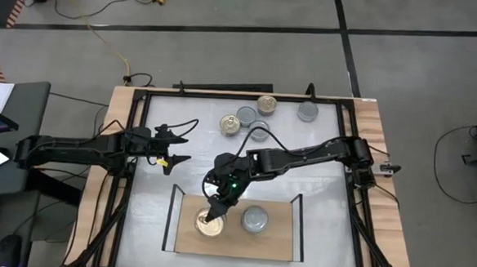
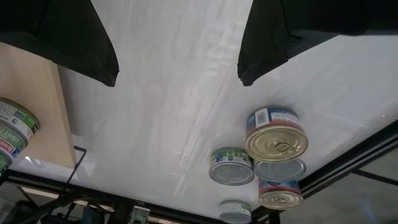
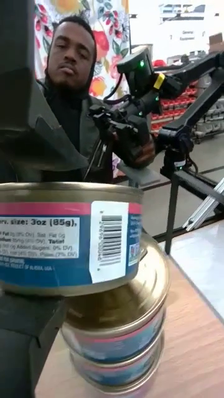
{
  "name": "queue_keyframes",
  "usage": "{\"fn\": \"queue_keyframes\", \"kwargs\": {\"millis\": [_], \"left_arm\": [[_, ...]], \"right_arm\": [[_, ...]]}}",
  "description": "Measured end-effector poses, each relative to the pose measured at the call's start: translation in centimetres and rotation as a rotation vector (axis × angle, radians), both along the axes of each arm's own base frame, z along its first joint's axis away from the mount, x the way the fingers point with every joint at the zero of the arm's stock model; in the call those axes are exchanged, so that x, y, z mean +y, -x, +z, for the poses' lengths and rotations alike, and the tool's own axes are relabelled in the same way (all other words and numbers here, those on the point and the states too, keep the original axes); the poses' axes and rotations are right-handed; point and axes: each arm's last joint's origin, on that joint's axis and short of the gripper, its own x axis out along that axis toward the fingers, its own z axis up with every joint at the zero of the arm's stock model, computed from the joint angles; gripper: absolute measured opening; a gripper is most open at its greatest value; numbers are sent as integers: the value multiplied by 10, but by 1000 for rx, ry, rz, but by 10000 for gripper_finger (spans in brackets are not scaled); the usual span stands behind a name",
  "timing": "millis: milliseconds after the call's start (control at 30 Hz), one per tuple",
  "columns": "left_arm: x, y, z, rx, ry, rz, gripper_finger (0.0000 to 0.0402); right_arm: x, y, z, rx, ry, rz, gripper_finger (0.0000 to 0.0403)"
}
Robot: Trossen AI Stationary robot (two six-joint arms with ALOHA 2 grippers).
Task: Stack canned seafood by type on shelf
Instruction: Stack the blue tuna can on top of the blue tuna can on the shelf
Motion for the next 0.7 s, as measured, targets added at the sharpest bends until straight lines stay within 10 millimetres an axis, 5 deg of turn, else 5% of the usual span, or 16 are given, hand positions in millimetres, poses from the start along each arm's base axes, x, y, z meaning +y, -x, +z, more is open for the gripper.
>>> {"fn": "queue_keyframes", "kwargs": {"millis": [700], "left_arm": [[-1, 0, 0, 1, 7, -23, 318]], "right_arm": [[-10, -3, -1, 13, 42, -122, 286]]}}
